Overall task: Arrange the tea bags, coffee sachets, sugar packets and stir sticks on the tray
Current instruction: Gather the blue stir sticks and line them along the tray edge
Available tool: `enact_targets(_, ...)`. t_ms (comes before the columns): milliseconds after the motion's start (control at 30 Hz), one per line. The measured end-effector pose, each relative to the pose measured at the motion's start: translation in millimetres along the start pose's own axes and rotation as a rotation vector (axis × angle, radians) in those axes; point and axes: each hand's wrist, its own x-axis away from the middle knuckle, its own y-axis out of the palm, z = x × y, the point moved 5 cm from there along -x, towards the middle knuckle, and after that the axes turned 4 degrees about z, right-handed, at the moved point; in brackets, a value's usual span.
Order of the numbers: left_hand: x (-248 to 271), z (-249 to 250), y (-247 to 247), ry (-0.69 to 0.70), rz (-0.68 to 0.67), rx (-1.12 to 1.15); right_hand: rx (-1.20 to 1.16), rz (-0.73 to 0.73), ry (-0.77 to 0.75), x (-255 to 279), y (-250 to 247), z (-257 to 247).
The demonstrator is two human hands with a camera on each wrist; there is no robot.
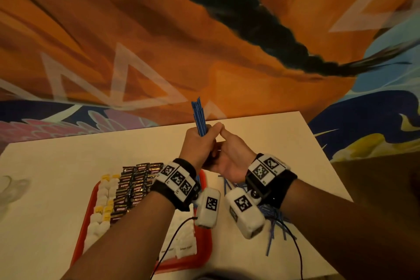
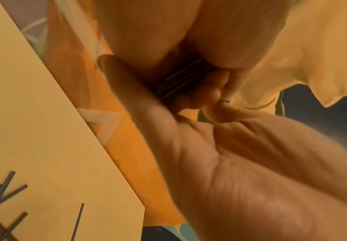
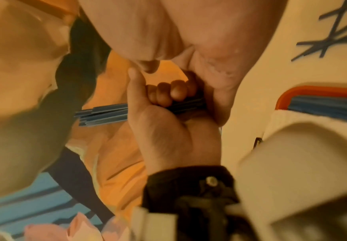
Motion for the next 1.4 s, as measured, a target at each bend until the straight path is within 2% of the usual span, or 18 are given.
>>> enact_targets(67,1.2,-0.7,-2.2,-0.029,0.004,0.022,0.235,0.049,-0.088,9.6,1.4,-10.6)
enact_targets(167,-1.3,-3.3,-9.2,-0.043,-0.003,-0.066,0.636,0.255,-0.488,32.7,6.7,-62.8)
enact_targets(233,-4.3,-1.3,-13.9,0.013,-0.011,-0.231,0.734,0.361,-0.743,51.5,16.5,-99.0)
enact_targets(300,-7.1,4.6,-13.2,0.114,-0.042,-0.47,0.856,0.41,-0.888,60.8,26.9,-119.2)
enact_targets(333,-7.7,9.8,-10.9,0.163,-0.061,-0.579,0.984,0.404,-0.906,62.0,33.7,-120.0)
enact_targets(433,-11.4,21.9,-4.5,0.301,-0.128,-0.785,1.356,0.337,-0.8,53.6,46.3,-102.0)
enact_targets(567,-12.4,27.5,-16.3,0.38,-0.171,-1.091,1.513,0.259,-0.713,54.3,44.8,-93.9)
enact_targets(667,-13.3,33.6,-23.0,0.414,-0.225,-1.32,1.786,0.175,-0.578,56.0,46.6,-86.1)
enact_targets(767,-14.7,41.3,-17.2,0.416,-0.299,-1.47,2.098,0.248,-0.511,50.5,49.0,-69.7)
enact_targets(833,-14.8,45.4,-13.7,0.387,-0.302,-1.497,2.217,0.347,-0.575,45.0,49.7,-62.8)
enact_targets(933,-13.7,49.0,-12.0,0.399,-0.251,-1.454,2.188,0.481,-0.67,42.4,47.0,-59.5)
enact_targets(1000,-11.1,49.5,-13.5,0.443,-0.233,-1.385,2.154,0.515,-0.667,42.0,43.3,-59.5)
enact_targets(1067,-8.7,48.2,-21.5,0.42,-0.259,-1.253,2.131,0.532,-0.642,42.3,37.5,-61.4)
enact_targets(1133,-7.3,47.8,-32.9,0.321,-0.269,-0.894,2.079,0.566,-0.624,42.9,28.6,-66.5)
enact_targets(1200,-5.8,46.6,-43.5,0.247,-0.216,-0.453,2.026,0.6,-0.619,44.3,22.3,-70.5)
enact_targets(1233,-3.7,44.8,-46.2,0.219,-0.18,-0.307,2.008,0.607,-0.629,45.0,22.1,-71.2)
enact_targets(1300,0.6,37.2,-42.7,0.146,-0.161,-0.131,2.003,0.611,-0.656,45.8,25.6,-70.7)
enact_targets(1400,3.4,27.9,-33.7,0.073,-0.141,-0.019,2.013,0.618,-0.678,46.1,30.6,-69.4)
